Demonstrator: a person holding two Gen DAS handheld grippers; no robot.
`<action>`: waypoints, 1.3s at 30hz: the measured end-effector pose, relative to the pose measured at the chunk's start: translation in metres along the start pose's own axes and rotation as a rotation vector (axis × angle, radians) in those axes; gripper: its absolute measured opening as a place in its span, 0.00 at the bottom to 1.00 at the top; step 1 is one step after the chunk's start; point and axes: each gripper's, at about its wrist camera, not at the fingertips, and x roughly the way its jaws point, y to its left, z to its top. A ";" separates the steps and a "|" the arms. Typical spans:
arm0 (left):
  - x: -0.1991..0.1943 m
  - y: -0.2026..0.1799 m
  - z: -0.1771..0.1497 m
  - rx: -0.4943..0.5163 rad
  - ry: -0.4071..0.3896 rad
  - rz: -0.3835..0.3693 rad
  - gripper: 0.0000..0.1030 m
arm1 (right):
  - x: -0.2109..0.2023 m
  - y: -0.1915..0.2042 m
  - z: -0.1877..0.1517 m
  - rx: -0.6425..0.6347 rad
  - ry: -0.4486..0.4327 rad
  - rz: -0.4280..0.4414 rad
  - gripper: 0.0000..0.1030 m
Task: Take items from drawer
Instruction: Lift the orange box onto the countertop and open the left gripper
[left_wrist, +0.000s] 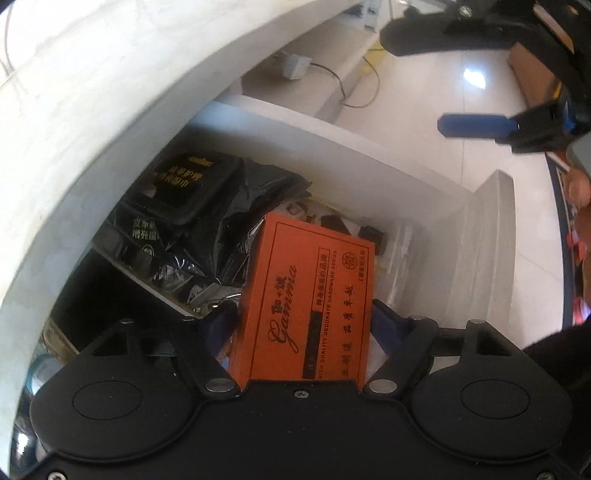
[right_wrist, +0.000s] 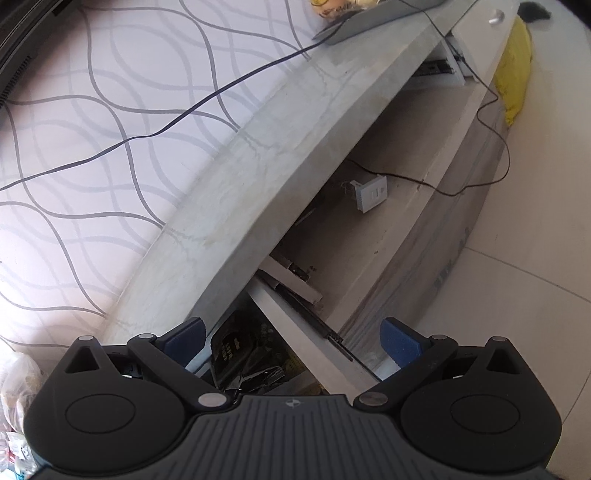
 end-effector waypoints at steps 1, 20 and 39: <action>-0.004 -0.003 -0.001 -0.017 -0.011 -0.010 0.69 | 0.000 0.000 0.000 0.001 0.000 0.001 1.00; -0.120 0.026 0.008 -0.368 -0.292 0.123 0.65 | 0.005 0.000 -0.003 0.024 0.014 0.031 1.00; -0.131 0.302 0.049 -0.992 -0.376 0.581 0.65 | 0.004 -0.001 -0.002 0.019 0.032 0.044 1.00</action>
